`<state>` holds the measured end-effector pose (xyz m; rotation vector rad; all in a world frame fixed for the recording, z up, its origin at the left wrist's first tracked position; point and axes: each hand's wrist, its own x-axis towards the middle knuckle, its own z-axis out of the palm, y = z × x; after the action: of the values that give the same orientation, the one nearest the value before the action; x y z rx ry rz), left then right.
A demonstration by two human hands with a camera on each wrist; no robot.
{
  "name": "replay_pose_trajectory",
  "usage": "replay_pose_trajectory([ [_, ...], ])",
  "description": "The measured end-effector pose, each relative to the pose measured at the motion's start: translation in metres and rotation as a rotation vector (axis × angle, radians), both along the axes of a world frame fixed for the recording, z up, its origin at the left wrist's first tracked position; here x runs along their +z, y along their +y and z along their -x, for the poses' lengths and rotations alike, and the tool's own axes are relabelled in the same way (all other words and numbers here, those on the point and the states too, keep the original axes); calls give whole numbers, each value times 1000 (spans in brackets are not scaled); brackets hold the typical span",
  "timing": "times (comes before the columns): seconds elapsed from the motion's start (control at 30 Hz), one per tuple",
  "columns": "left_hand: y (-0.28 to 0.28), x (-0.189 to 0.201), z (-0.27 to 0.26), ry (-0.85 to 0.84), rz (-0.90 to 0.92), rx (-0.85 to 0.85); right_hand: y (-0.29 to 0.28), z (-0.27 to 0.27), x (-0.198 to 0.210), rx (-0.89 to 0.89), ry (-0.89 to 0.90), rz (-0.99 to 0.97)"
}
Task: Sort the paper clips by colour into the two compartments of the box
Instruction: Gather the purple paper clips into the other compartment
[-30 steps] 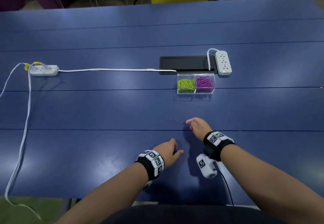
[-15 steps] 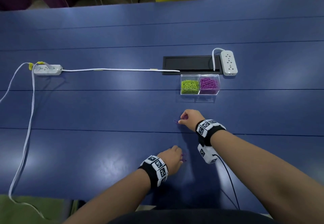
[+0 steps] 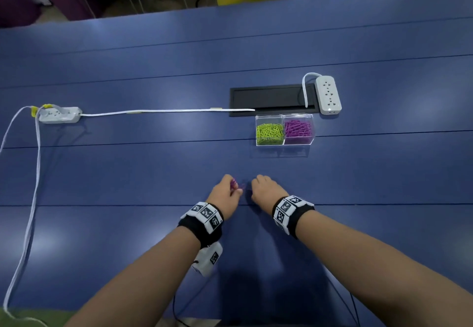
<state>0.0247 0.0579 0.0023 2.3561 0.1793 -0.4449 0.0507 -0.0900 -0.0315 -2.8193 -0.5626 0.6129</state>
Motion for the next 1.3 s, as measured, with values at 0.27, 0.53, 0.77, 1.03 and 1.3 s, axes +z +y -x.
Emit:
replay_pose_trajectory([
  [0.27, -51, 25, -82, -103, 33, -37, -49, -20, 13, -397, 184, -391],
  [0.53, -146, 35, -173, -151, 2, -227, -148, -74, 50, -555, 158, -429],
  [0.77, -164, 17, -193, -169, -107, -385, -168, -139, 73, -493, 36, -401],
  [1.03, -115, 19, -181, -316, 134, 2, -123, -167, 62, -375, -56, -344],
  [1.3, -54, 3, -190, -245, 173, 336, -123, -151, 39, -151, -172, -229],
])
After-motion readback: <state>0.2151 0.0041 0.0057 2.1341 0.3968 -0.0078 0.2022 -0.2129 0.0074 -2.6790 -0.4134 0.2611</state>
